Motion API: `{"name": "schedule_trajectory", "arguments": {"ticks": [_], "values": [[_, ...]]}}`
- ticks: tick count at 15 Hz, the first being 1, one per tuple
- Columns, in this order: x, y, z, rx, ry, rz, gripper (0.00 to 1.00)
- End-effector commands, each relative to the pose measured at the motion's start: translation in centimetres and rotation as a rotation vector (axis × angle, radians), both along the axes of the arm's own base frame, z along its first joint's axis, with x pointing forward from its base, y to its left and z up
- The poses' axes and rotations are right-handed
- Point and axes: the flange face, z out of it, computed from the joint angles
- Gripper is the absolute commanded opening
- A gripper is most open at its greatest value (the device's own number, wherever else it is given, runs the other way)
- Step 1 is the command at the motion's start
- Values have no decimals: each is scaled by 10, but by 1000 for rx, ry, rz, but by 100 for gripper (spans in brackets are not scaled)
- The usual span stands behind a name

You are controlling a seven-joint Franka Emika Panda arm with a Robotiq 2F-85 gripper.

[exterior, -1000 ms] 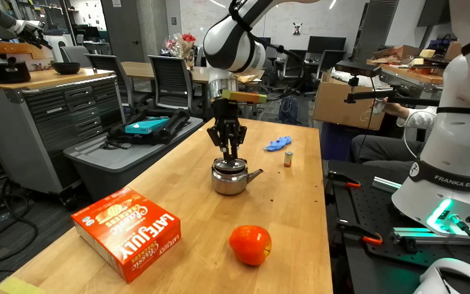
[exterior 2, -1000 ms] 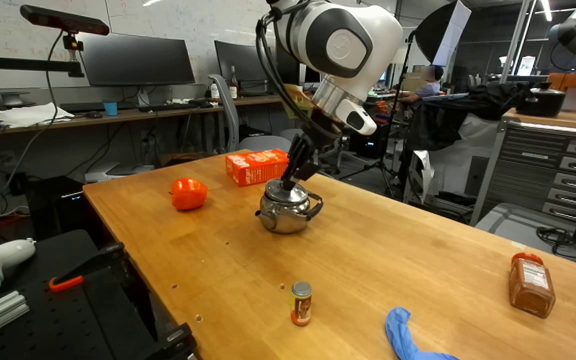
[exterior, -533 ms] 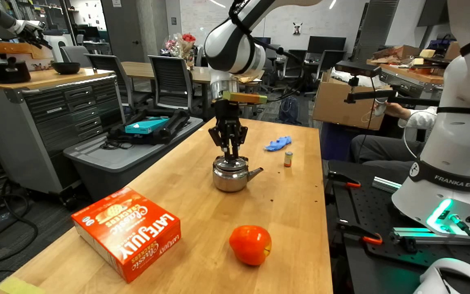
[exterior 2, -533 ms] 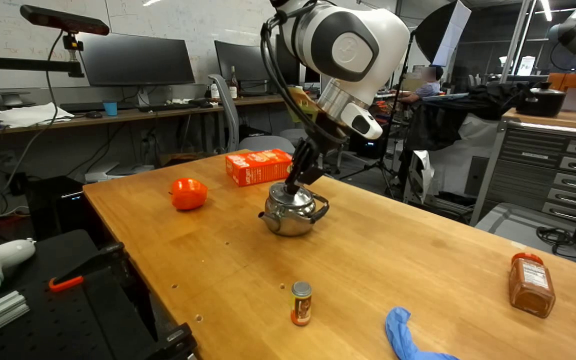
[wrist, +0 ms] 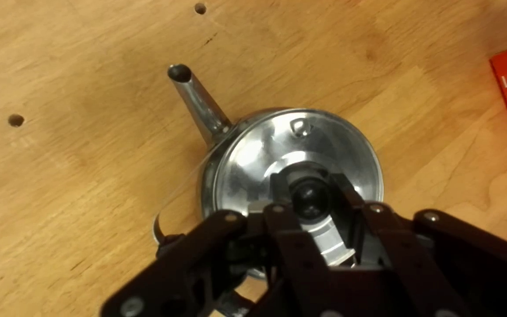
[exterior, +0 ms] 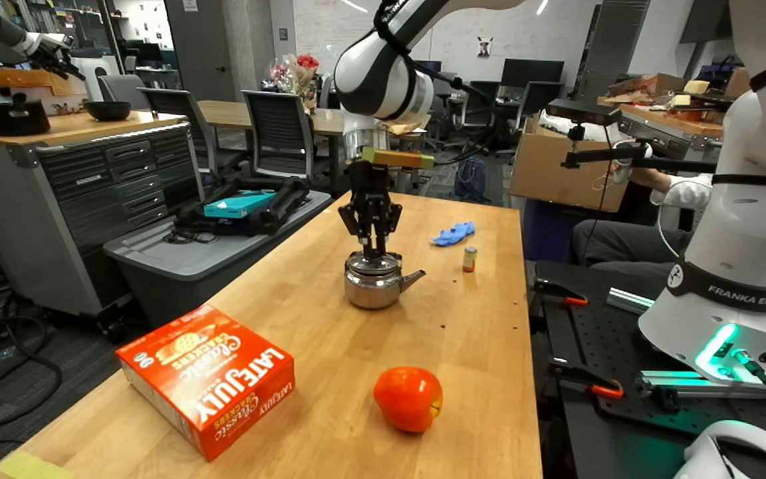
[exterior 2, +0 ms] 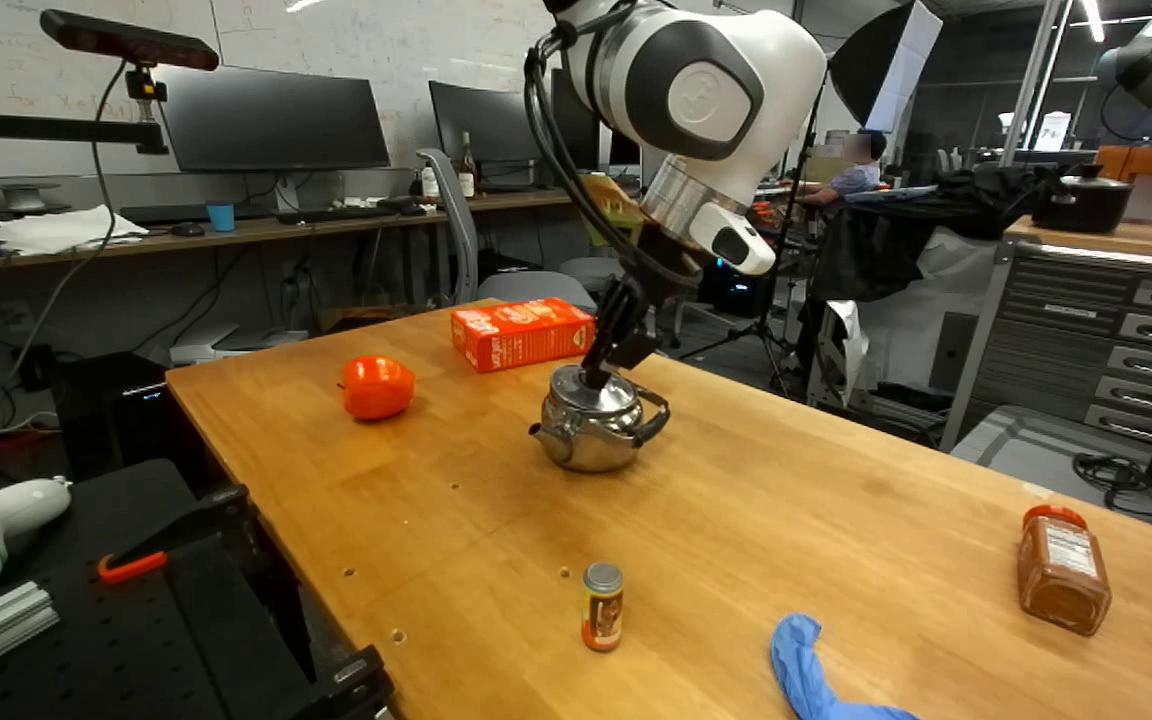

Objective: Put the lid on top of the kettle.

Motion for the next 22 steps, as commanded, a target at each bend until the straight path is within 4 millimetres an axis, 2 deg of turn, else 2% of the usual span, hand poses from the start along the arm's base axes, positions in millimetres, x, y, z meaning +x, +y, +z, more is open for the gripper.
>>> {"name": "schedule_trajectory", "arguments": {"ticks": [1,9,22], "values": [[6,-13,0,-60,-40,-30,14],[8,-22,2,-115,-69,-55,14],[9,-13,17,-108,-99,-35,14]]}}
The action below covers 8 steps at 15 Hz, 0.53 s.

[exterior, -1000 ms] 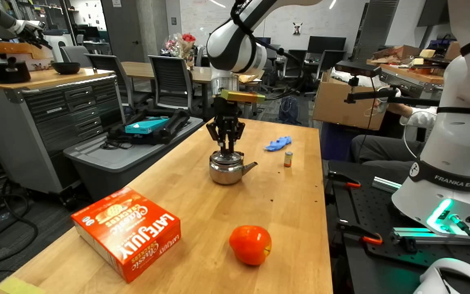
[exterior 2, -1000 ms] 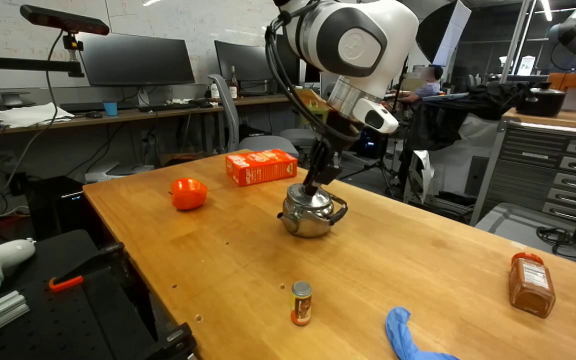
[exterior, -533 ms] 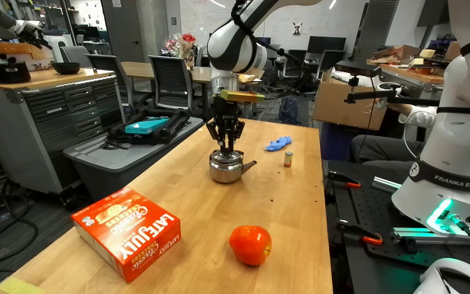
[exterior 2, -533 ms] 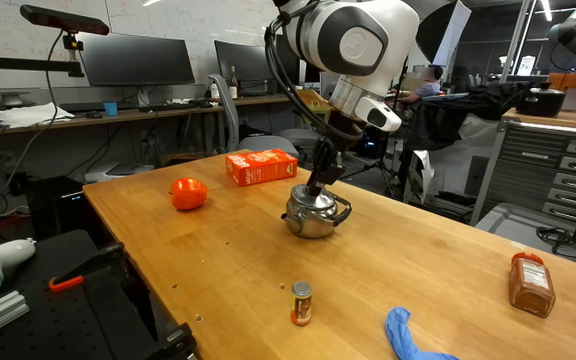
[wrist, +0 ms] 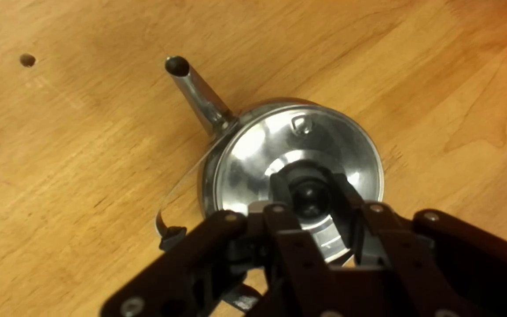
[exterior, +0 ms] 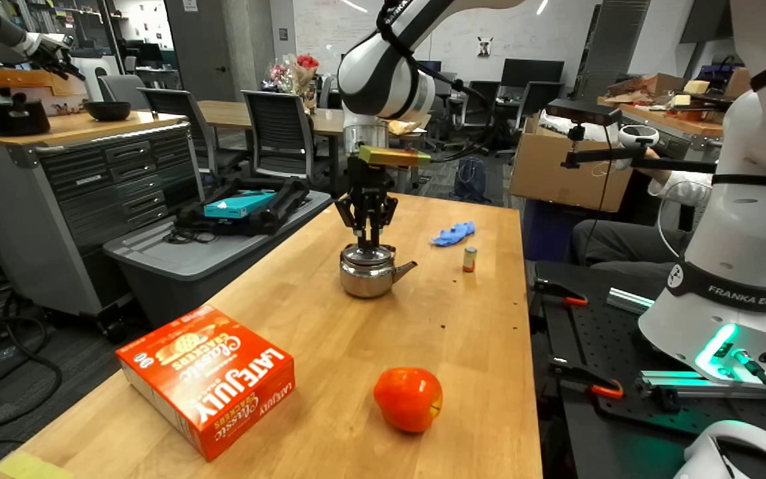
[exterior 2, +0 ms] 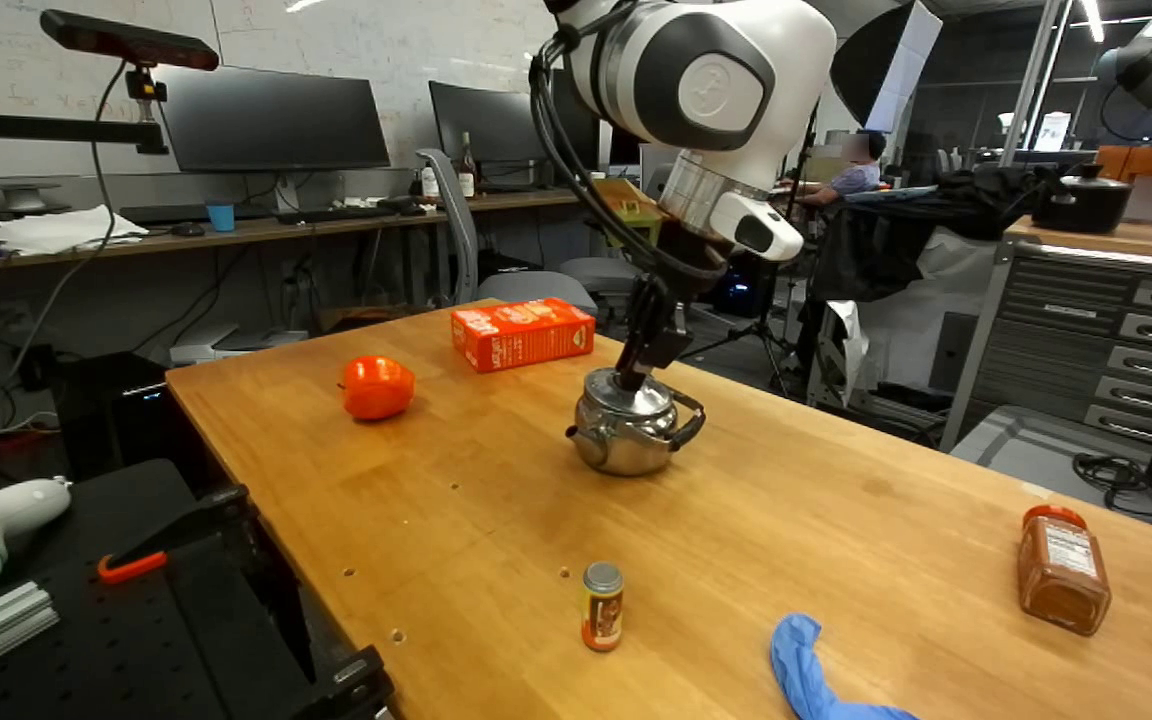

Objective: Put the lid on top of the kettle.

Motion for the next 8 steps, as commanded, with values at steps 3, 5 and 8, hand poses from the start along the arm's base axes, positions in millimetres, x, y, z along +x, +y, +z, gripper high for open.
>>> {"name": "schedule_trajectory", "arguments": {"ticks": [3,5,8], "values": [[-1,7,11,-25,-32,10,14],[-1,9,12,-28,-38,12,14],[-1,9,11,-33,-32,16,14]]}}
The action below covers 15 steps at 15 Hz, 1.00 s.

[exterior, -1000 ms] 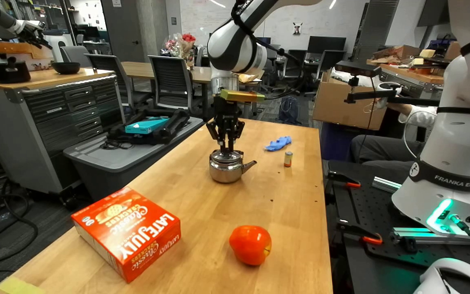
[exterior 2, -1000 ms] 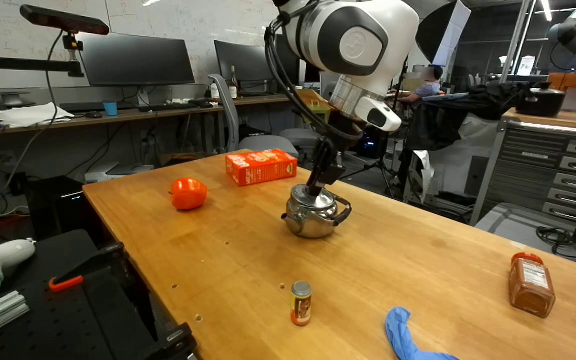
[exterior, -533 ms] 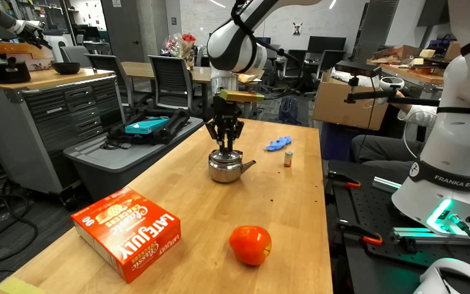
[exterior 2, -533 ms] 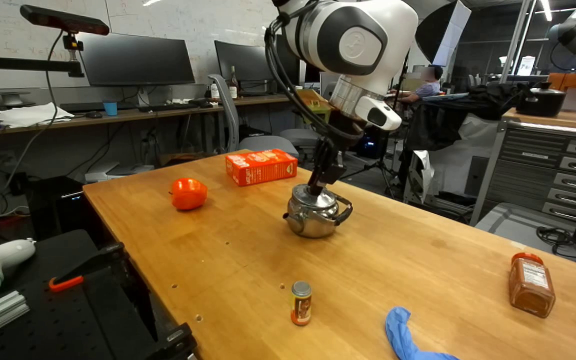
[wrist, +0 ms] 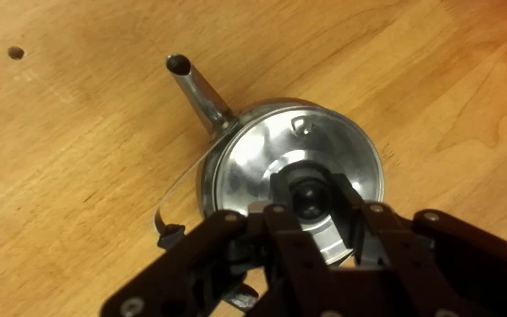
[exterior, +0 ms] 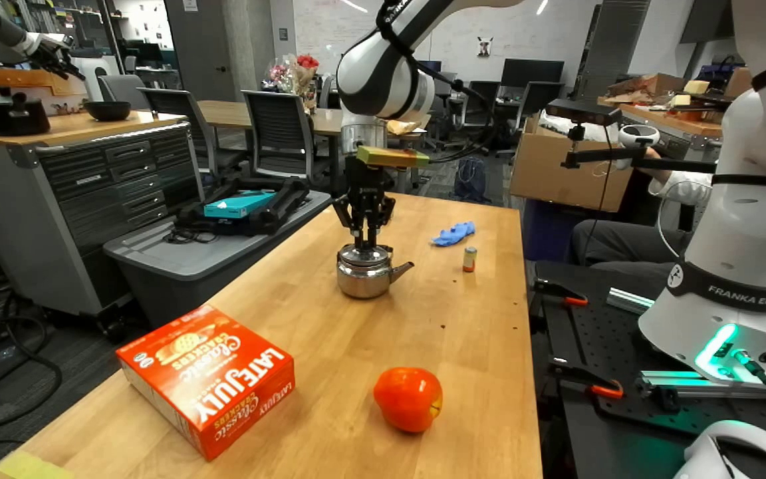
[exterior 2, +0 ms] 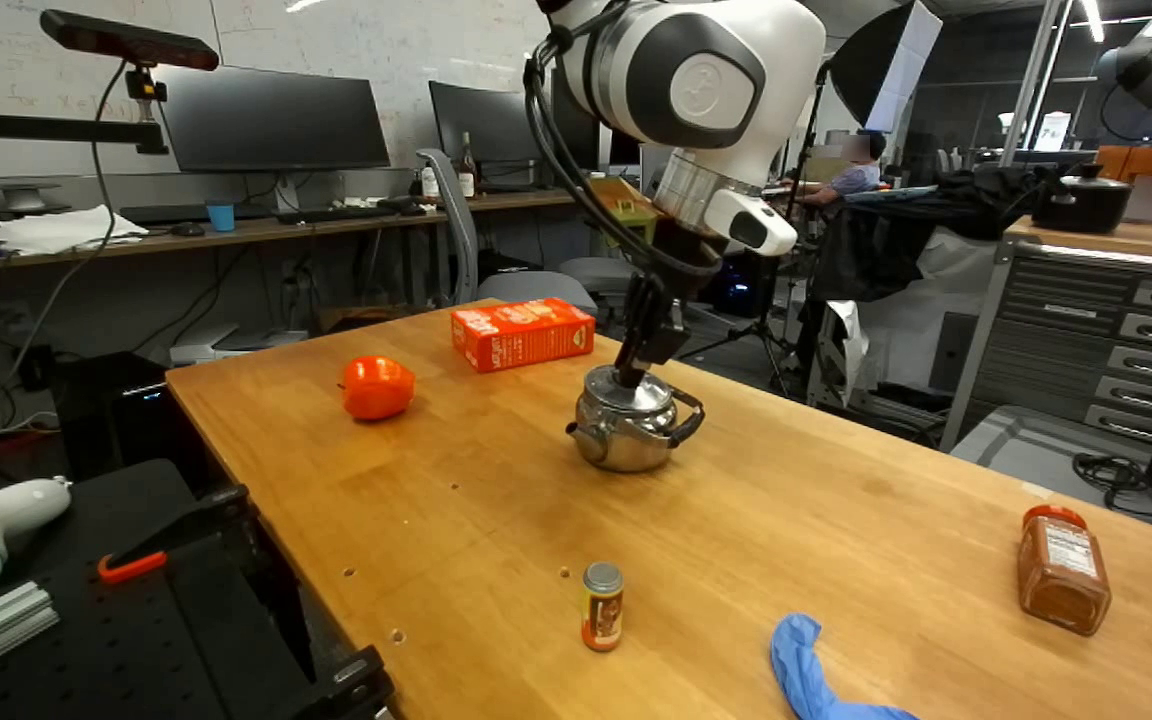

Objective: Put the lid on top of the kettle.

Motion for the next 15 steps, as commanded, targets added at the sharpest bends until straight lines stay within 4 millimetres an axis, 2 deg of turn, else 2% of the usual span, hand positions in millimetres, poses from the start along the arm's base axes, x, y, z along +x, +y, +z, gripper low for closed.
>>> {"name": "schedule_trajectory", "arguments": {"ticks": [1,15], "values": [[-3,1,7,-28,-9,5,14],[-3,-6,-4,-91,2,10,14]]}}
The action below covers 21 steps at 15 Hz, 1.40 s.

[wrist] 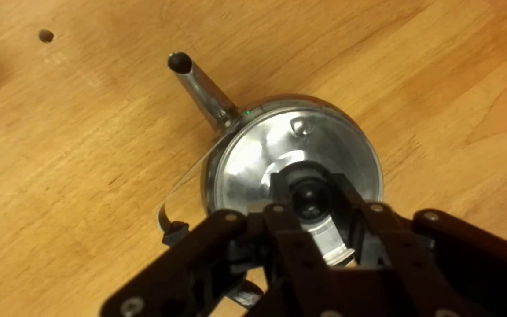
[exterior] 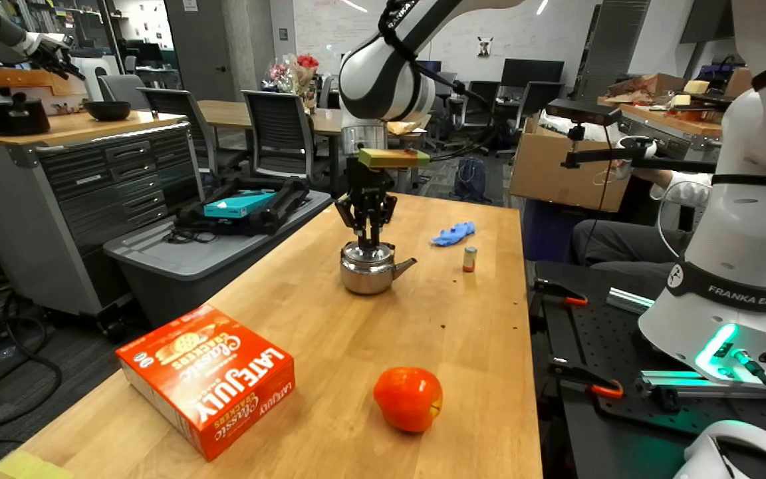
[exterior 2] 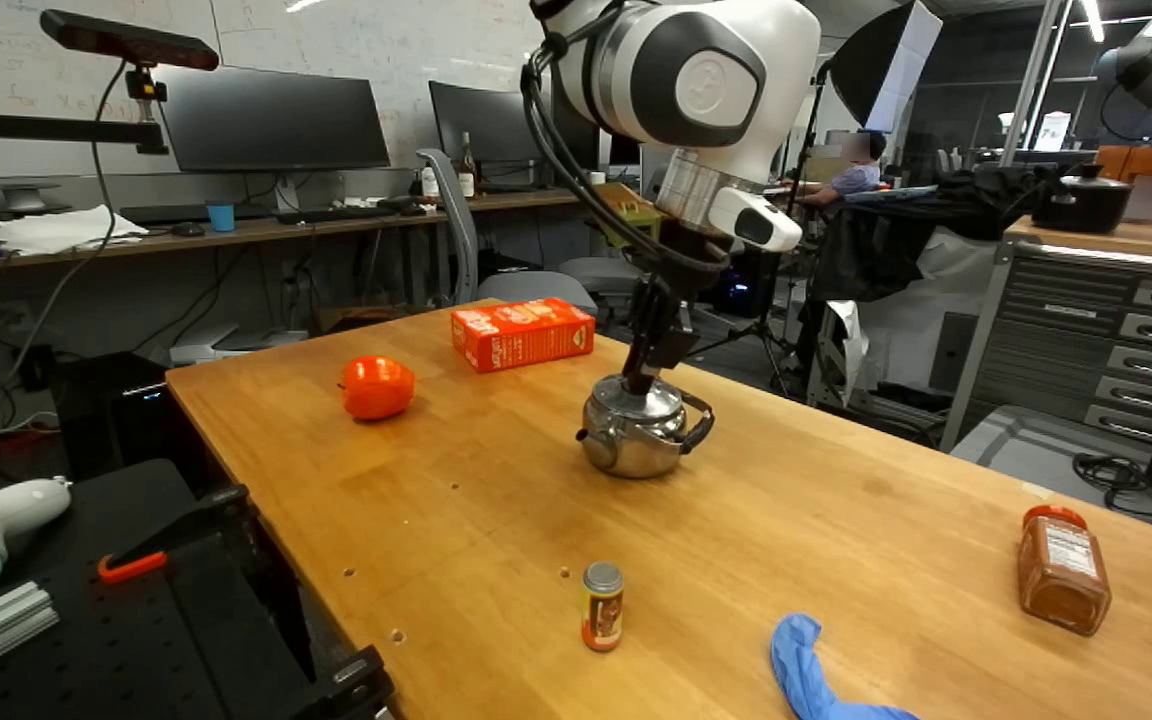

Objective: Put the lid on top of the kettle.

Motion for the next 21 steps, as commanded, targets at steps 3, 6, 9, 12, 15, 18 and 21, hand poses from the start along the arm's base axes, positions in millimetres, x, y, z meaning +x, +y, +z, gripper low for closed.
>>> {"name": "schedule_trajectory", "arguments": {"ticks": [3,6,9,12,15,18,21], "values": [[-4,-2,-3,-18,1,-6,61],[-5,-2,1,-6,10,-3,83],[-7,-3,9,13,20,8,100],[-12,-4,22,27,22,27,100],[-21,-6,46,38,5,73,100],[-35,-8,76,55,-20,144,100],[-49,-12,104,46,-74,232,100]]}}
